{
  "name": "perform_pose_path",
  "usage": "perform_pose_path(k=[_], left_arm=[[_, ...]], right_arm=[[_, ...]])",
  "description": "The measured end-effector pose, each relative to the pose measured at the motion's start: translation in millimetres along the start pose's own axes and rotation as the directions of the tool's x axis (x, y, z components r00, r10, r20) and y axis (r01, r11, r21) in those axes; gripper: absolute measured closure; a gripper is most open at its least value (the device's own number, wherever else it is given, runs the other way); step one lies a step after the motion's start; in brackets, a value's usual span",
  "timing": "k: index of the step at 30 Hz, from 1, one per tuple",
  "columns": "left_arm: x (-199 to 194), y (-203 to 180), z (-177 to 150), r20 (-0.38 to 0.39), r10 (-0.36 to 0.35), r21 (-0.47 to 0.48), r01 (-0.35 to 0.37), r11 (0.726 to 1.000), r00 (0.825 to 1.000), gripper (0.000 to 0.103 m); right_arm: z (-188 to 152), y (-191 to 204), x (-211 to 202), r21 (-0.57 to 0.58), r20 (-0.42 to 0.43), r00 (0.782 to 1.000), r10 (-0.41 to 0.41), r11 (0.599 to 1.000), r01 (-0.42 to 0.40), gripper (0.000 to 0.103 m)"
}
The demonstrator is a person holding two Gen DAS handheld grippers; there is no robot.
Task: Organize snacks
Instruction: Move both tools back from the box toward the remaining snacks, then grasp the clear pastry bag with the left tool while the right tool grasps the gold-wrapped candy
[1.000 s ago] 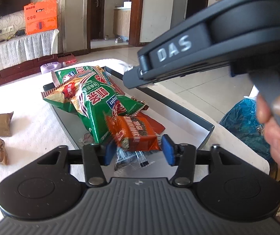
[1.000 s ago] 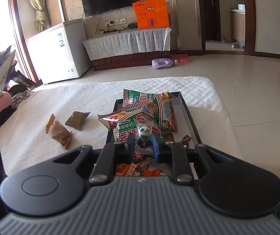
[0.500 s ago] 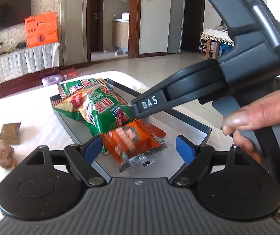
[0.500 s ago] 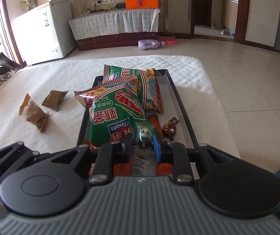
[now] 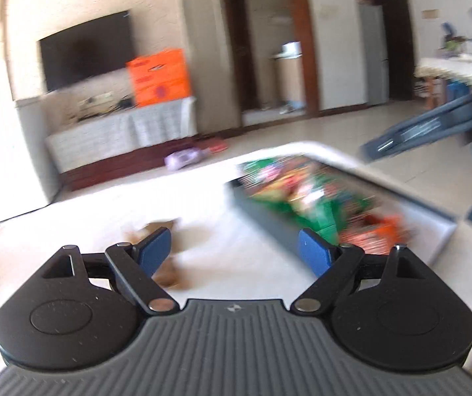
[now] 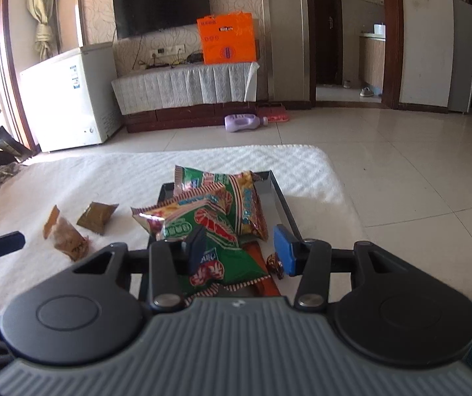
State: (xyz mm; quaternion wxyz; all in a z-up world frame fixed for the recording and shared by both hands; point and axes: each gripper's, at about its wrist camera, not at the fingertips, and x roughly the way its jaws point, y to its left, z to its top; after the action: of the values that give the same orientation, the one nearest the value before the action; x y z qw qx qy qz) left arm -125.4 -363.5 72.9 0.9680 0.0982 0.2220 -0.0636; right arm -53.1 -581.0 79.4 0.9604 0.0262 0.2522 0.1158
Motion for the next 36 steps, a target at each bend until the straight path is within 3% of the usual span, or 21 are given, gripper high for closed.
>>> perform_pose_path(k=[6,11,13,15,16,20,25,32,36], left_arm=[[57,40,-18,-0.175,0.121,-0.062,-0.134,0.989,0.977,0.016],[85,60,-21,-0.211,0.176,-0.077,-0.196,0.978,0.962,0.016],[90,60,-19,-0.195,0.169,-0.076,-0.186,0.980,0.966,0.017],[96,60,-16,-0.189,0.152,-0.079,-0.170,0.982,0.970,0.032],[97,62,-15,-0.195,0.129,-0.092,-0.149,0.984,0.972,0.046],[96,73,-15,-0.197,0.072,-0.148,-0.102,0.984,0.978,0.055],[74,90,-19,-0.193,0.060,-0.182,-0.096,0.978,0.979,0.058],[33,126,-31,-0.186,0.075,-0.197,-0.112,0.974,0.980,0.059],[22,139,-38,-0.194,0.073,-0.189,-0.110,0.976,0.978,0.059]], right_arm=[[5,27,4,-0.016,0.017,0.995,0.097,0.995,-0.097,0.055],[4,56,26,-0.023,-0.046,0.983,0.177,0.984,-0.178,0.055],[3,64,35,0.003,-0.067,0.977,0.200,0.980,-0.200,0.055],[3,68,44,0.049,-0.074,0.972,0.222,0.974,-0.219,0.055],[3,71,50,0.075,-0.077,0.969,0.236,0.970,-0.230,0.055],[2,87,72,0.141,-0.105,0.962,0.253,0.961,-0.238,0.055],[-4,121,97,0.117,-0.160,0.957,0.241,0.968,-0.224,0.055],[-5,168,130,0.092,-0.171,0.964,0.205,0.977,-0.191,0.055],[-6,180,152,0.131,-0.167,0.975,0.144,0.984,-0.123,0.047]])
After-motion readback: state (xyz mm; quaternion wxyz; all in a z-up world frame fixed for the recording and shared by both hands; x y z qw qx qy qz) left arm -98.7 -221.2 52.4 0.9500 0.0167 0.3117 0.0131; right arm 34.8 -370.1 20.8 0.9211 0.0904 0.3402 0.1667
